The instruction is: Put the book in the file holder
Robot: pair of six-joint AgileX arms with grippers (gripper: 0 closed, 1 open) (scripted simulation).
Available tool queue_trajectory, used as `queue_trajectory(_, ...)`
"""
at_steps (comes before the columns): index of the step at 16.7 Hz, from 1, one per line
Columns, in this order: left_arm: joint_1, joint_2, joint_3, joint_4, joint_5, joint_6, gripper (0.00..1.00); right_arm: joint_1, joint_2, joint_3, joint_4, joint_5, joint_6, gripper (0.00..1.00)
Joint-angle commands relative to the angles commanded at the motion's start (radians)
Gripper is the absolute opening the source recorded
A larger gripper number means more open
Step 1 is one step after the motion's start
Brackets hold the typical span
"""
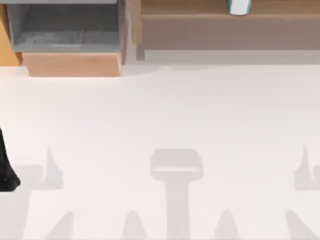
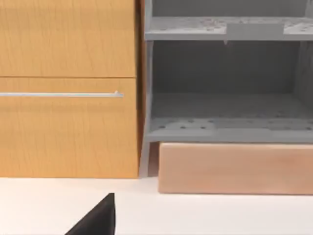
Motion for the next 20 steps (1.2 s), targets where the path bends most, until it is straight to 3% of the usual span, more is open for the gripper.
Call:
queue_trajectory(5, -0.023, 0.049, 0.041, 0.013, -0.021, 0.001, 1.0, 0.0, 0.0, 0.0, 0.0, 0.0, 0.0, 1.0)
queue_trajectory(9, -0.104, 0.238, 0.2, 0.055, -0.097, 0.005, 1.0, 0.0, 0.0, 0.0, 0.0, 0.0, 0.0, 1.0)
queue_trajectory(14, -0.257, 0.632, 0.541, 0.13, -0.244, 0.01, 1.0, 0.0, 0.0, 0.0, 0.0, 0.0, 0.0, 1.0)
queue_trajectory(20, -0.477, 1.253, 1.077, 0.233, -0.45, 0.015, 1.0, 0.0, 0.0, 0.0, 0.0, 0.0, 0.0, 1.0)
